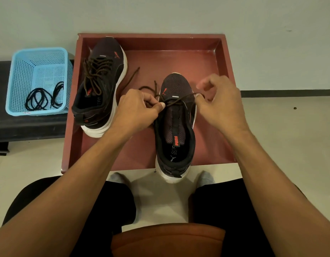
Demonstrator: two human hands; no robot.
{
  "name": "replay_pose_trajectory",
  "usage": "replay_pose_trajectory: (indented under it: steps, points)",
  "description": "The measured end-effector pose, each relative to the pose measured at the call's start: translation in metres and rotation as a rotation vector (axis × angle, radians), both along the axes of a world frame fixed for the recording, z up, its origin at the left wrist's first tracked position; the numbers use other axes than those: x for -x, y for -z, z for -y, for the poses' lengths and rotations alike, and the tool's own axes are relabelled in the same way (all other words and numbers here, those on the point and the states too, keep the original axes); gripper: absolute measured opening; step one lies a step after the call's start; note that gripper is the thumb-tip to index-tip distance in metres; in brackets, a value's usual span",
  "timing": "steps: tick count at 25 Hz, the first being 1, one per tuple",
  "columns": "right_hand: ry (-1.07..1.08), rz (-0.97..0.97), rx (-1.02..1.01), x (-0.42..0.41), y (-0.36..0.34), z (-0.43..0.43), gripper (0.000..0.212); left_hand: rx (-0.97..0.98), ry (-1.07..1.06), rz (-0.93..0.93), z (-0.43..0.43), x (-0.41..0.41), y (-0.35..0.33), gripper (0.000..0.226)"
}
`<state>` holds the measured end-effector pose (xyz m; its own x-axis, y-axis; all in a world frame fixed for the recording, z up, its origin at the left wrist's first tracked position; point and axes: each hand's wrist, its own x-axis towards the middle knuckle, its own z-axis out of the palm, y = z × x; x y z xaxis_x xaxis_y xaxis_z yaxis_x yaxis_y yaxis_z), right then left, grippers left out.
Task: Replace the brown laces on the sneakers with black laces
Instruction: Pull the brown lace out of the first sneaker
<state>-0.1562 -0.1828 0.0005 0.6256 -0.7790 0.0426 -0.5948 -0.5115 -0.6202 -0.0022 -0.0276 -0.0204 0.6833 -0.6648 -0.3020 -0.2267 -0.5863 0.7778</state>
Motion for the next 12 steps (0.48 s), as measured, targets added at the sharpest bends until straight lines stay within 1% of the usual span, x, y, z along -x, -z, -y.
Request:
replay_pose_trajectory:
  steps: [1, 2, 4, 6, 8, 10, 12]
  points:
    - [-0.081, 0.014, 0.077, -0.005, 0.001, -0.008, 0.021, 0.005, -0.003, -0.024, 0.001, 0.0, 0.001, 0.02]
    - [-0.168, 0.0, 0.16, -0.01, 0.001, -0.017, 0.025, 0.01, -0.01, -0.048, 0.002, 0.0, 0.003, 0.02]
    - [-0.294, -0.092, 0.273, -0.019, 0.001, -0.033, 0.021, 0.025, -0.025, -0.077, 0.001, -0.001, 0.004, 0.019]
    - [-0.273, -0.17, 0.312, -0.024, 0.004, -0.039, 0.02, 0.042, -0.035, -0.1, 0.001, -0.001, 0.006, 0.02]
    - [-0.216, -0.193, 0.337, -0.024, 0.006, -0.04, 0.02, 0.058, -0.053, -0.115, 0.001, 0.0, 0.007, 0.021]
    - [-0.238, -0.207, 0.339, -0.025, 0.006, -0.04, 0.016, 0.074, -0.07, -0.132, 0.001, 0.002, 0.008, 0.023]
    - [-0.256, -0.233, 0.295, -0.026, 0.006, -0.034, 0.012, 0.084, -0.1, -0.155, 0.001, 0.002, 0.01, 0.025]
